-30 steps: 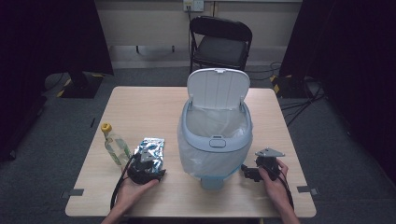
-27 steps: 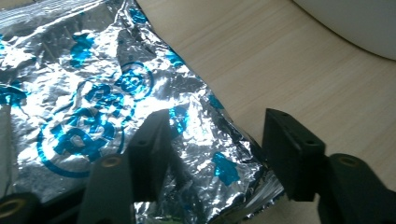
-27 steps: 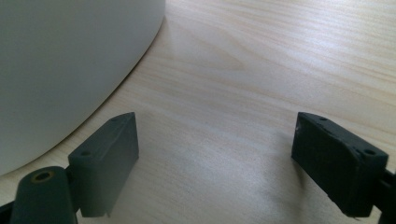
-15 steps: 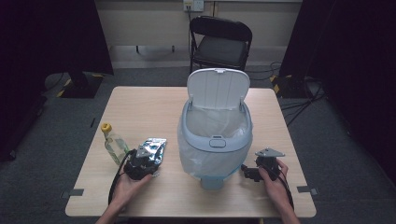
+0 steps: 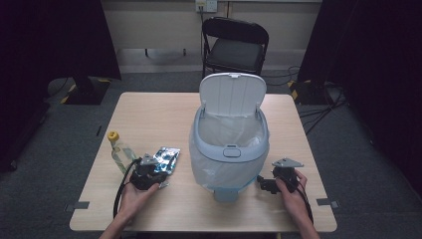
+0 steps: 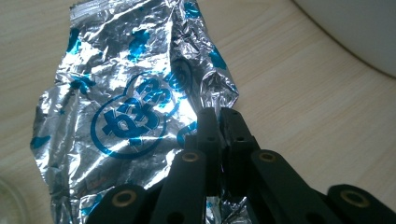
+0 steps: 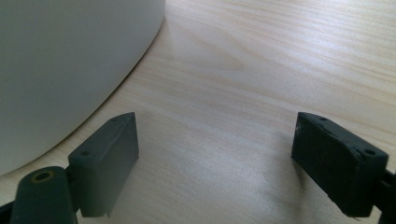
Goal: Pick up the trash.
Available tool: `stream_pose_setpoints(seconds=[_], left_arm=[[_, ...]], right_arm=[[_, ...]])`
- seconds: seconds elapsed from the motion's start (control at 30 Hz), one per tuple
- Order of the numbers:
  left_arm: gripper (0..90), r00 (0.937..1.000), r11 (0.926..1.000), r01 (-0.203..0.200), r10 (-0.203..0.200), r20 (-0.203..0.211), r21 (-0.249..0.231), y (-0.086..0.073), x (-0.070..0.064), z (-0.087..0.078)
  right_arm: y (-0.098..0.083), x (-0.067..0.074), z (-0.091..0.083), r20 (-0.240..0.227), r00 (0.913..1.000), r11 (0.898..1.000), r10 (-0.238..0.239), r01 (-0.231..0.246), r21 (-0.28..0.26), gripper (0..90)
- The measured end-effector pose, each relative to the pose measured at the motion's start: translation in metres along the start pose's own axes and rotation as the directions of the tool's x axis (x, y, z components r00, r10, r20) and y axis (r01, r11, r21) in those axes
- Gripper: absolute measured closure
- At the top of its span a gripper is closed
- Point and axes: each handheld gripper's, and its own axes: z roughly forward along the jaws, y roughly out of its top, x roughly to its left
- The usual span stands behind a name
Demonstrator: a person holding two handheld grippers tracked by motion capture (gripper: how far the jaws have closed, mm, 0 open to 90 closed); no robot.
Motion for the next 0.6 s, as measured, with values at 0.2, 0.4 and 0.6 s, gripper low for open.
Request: stream_pose_setpoints(seconds=[0.2, 0.4, 0.6], left_arm=[[88.4, 0.9991, 0.999, 0.021, -0.019, 0.038, -0.039, 0.0, 0.002, -0.002], [88.4, 0.998, 0.9938, 0.014, -0.007, 0.063, -0.11, 0.004, 0.0, -0.012], [88.5, 0.9958, 0.9879, 0.021, -0.007, 0.091, -0.153, 0.006, 0.002, -0.018]], right_arm=[[0.0, 0.0, 0.0, -0.003, 1.0, 1.0, -0.001, 0.001, 0.0, 13.6], [0.0, 0.0, 0.0, -0.003, 1.0, 1.0, -0.001, 0.001, 0.0, 13.6], [0.0, 0.0, 0.0, -0.003, 1.0, 1.0, -0.002, 0.002, 0.0, 13.6]])
